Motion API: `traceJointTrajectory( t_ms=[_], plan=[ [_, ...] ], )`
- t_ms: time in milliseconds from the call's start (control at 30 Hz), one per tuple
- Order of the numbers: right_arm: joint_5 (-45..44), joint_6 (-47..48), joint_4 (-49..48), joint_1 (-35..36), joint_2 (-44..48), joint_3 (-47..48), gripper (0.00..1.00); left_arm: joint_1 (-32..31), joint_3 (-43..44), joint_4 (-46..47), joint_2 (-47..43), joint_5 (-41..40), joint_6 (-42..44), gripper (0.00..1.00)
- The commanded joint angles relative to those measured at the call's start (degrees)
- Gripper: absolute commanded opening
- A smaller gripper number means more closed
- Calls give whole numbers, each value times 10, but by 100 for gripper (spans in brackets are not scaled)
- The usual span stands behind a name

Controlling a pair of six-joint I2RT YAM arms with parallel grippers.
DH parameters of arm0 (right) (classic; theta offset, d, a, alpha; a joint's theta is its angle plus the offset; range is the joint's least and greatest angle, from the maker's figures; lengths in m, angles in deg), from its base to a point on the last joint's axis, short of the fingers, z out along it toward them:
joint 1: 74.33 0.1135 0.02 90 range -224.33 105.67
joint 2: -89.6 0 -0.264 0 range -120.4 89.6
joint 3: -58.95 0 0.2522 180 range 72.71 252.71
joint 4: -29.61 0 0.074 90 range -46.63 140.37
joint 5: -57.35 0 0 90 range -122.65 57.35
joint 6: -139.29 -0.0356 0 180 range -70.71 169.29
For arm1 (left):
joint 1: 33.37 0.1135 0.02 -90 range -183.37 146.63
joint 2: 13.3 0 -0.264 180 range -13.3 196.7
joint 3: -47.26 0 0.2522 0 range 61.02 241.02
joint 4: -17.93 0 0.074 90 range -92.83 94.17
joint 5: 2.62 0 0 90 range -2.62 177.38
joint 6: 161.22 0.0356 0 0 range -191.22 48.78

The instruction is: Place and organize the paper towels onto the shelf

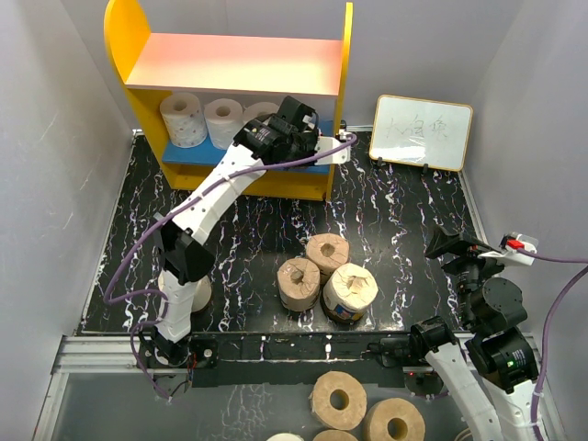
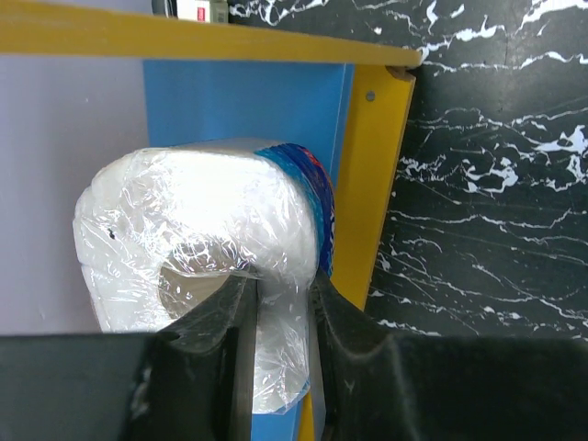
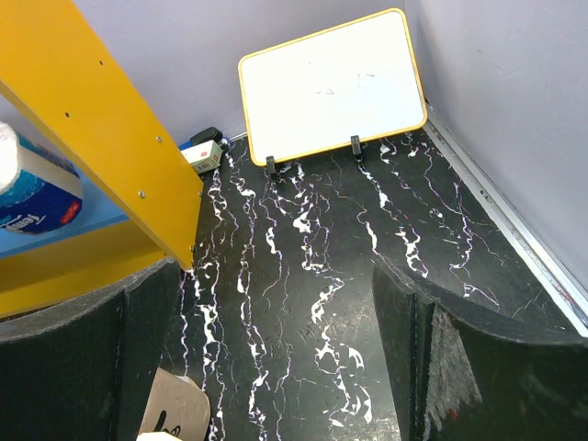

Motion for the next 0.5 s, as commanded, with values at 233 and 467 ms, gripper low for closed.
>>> traceJointTrajectory(
  t_ms=[233,467],
  plan=[
    [0,4,-26,3,12,-1,84,-7,-38,117,-48,18,7,17],
    [0,4,-27,3,18,-1,84,-7,-73,188,-44,-12,12,39]
  ],
)
